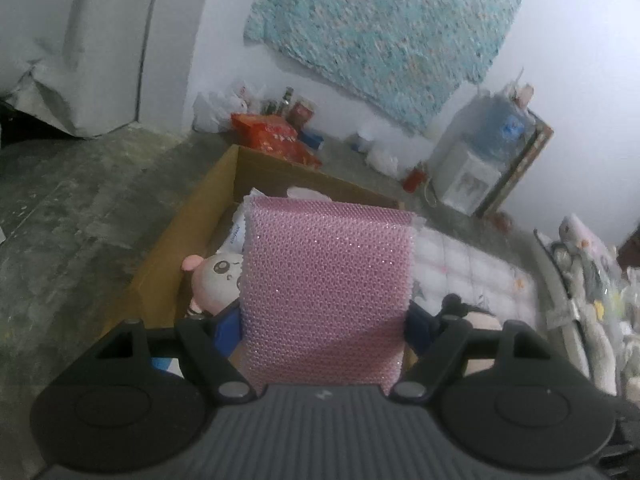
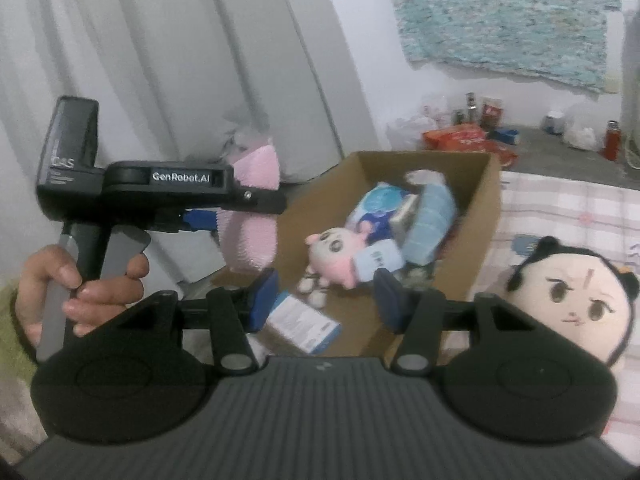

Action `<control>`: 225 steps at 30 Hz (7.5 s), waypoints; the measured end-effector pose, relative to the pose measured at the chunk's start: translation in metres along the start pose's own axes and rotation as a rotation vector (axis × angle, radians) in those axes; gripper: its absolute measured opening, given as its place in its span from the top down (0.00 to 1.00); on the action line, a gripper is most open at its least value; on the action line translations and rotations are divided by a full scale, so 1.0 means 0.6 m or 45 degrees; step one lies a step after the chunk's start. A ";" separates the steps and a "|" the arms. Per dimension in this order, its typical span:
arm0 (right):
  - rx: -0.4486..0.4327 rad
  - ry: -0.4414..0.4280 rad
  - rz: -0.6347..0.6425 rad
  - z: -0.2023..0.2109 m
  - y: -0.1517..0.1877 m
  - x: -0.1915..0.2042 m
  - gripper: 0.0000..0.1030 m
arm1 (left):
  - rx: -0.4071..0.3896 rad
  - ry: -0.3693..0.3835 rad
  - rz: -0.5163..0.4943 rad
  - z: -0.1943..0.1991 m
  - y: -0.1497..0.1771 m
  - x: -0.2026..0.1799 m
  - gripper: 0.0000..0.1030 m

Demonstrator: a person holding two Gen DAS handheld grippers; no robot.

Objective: Organize soft objects

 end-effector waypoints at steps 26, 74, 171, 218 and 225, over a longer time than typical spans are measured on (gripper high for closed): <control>-0.088 0.085 -0.210 -0.020 0.011 -0.166 0.42 | 0.883 -0.102 -0.001 -0.294 0.080 -0.033 0.16; -0.035 0.554 0.066 -0.022 0.079 0.074 0.01 | -0.050 -0.248 -0.204 0.092 0.107 0.002 0.00; 0.238 0.540 -0.233 -0.133 0.116 0.042 0.01 | 0.162 -0.385 -0.308 0.039 0.140 0.032 0.01; 0.241 0.542 -0.235 -0.130 0.119 0.045 0.01 | 0.167 -0.391 -0.311 0.043 0.142 0.029 0.01; 0.242 0.543 -0.237 -0.131 0.120 0.045 0.01 | 0.166 -0.391 -0.312 0.042 0.142 0.028 0.01</control>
Point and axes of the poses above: each gripper's, at about its wrist camera, not at the fingertips, and z roughly against the way its jaws point, x to its left, y to its underside, the point moved 2 cm from there along -z, roughly the way its jaws point, and after that the axes turned 2 degrees about -y, right-handed, at the moved point
